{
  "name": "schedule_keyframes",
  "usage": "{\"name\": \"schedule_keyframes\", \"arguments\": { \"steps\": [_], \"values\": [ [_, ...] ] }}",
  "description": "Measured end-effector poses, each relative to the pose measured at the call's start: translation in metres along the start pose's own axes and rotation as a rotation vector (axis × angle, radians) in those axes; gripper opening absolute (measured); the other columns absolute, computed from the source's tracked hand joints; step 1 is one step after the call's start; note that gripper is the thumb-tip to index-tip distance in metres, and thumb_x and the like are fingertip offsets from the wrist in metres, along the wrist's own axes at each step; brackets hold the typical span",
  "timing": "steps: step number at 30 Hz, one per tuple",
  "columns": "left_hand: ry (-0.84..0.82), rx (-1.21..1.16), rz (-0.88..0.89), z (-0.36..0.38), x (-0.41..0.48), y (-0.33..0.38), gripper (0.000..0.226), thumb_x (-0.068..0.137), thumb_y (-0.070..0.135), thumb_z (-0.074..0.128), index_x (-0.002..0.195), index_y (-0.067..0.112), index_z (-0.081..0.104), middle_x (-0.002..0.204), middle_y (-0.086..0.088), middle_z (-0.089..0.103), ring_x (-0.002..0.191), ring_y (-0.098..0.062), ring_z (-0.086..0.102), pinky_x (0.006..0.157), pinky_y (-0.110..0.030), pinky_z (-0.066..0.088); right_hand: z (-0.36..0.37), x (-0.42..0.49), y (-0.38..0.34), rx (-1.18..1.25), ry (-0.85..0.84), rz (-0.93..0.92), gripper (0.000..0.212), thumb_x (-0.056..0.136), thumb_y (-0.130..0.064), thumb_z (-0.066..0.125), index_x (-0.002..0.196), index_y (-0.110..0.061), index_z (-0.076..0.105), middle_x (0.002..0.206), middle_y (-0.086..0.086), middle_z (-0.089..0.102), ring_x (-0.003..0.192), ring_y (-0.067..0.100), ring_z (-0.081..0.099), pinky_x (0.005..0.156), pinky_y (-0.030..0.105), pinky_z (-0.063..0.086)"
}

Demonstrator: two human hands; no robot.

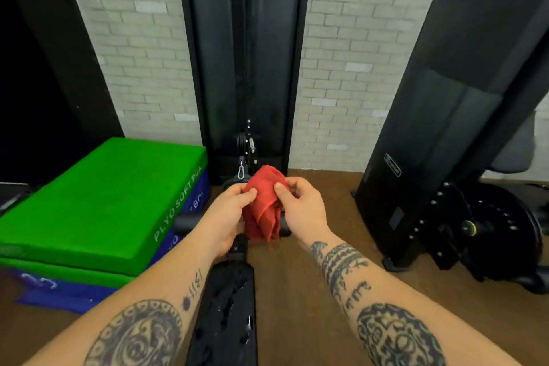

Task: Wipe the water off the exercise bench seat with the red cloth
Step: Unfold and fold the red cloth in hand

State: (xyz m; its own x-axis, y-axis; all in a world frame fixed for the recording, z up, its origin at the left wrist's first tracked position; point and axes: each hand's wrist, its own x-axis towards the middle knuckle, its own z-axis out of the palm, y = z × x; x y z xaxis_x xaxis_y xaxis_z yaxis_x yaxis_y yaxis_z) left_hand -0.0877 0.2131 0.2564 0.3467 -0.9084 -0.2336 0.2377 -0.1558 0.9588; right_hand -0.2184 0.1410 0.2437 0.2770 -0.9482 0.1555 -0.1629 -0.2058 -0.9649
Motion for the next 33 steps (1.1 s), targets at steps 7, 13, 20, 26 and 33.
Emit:
{"name": "schedule_keyframes", "arguments": {
  "steps": [7,13,20,26,33],
  "values": [
    [-0.029,-0.035,0.094,-0.024,-0.039,0.04,0.028,0.099,0.041,0.051,0.088,0.022,0.068,0.084,-0.002,0.071,0.072,-0.017,0.065,0.067,-0.034,0.052,0.001,-0.01,-0.066,0.036,-0.151,-0.084,0.009,0.096,-0.025,0.062,0.094,-0.03,0.07,0.091,-0.004,0.076,0.082,0.012,0.071,0.073,0.035,0.057],
    [-0.039,0.136,0.263,-0.035,-0.044,0.057,0.029,0.099,0.022,0.056,0.123,0.038,0.06,0.1,0.01,0.071,0.067,-0.008,0.059,0.052,-0.026,0.04,0.017,-0.004,-0.089,0.07,-0.245,-0.131,0.006,0.096,-0.021,0.063,0.097,-0.022,0.069,0.088,-0.001,0.076,0.082,0.012,0.071,0.074,0.027,0.058],
    [0.273,0.32,0.386,-0.051,-0.02,0.085,0.018,0.094,0.028,0.064,0.089,0.012,0.068,0.081,0.002,0.07,0.076,-0.011,0.058,0.072,-0.031,0.045,0.032,0.035,-0.095,0.161,-0.247,-0.09,0.015,0.099,-0.029,0.056,0.09,-0.021,0.065,0.083,0.009,0.064,0.077,0.017,0.058,0.075,0.038,0.05],
    [0.35,0.307,0.397,-0.075,-0.017,0.094,0.019,0.09,0.032,0.069,0.082,0.016,0.063,0.071,0.004,0.062,0.068,-0.012,0.053,0.062,-0.03,0.041,0.045,0.039,-0.099,0.08,-0.246,-0.093,0.022,0.096,-0.045,0.054,0.079,-0.034,0.065,0.076,-0.005,0.061,0.076,0.014,0.057,0.081,0.044,0.051],
    [0.244,0.293,0.415,-0.09,-0.025,0.12,0.009,0.09,0.019,0.069,0.083,0.022,0.065,0.08,-0.003,0.069,0.075,-0.021,0.059,0.068,-0.034,0.047,0.053,0.01,-0.127,0.12,-0.103,-0.058,0.012,0.096,-0.024,0.061,0.096,-0.025,0.073,0.093,0.001,0.074,0.091,0.02,0.07,0.088,0.044,0.058]
  ]
}}
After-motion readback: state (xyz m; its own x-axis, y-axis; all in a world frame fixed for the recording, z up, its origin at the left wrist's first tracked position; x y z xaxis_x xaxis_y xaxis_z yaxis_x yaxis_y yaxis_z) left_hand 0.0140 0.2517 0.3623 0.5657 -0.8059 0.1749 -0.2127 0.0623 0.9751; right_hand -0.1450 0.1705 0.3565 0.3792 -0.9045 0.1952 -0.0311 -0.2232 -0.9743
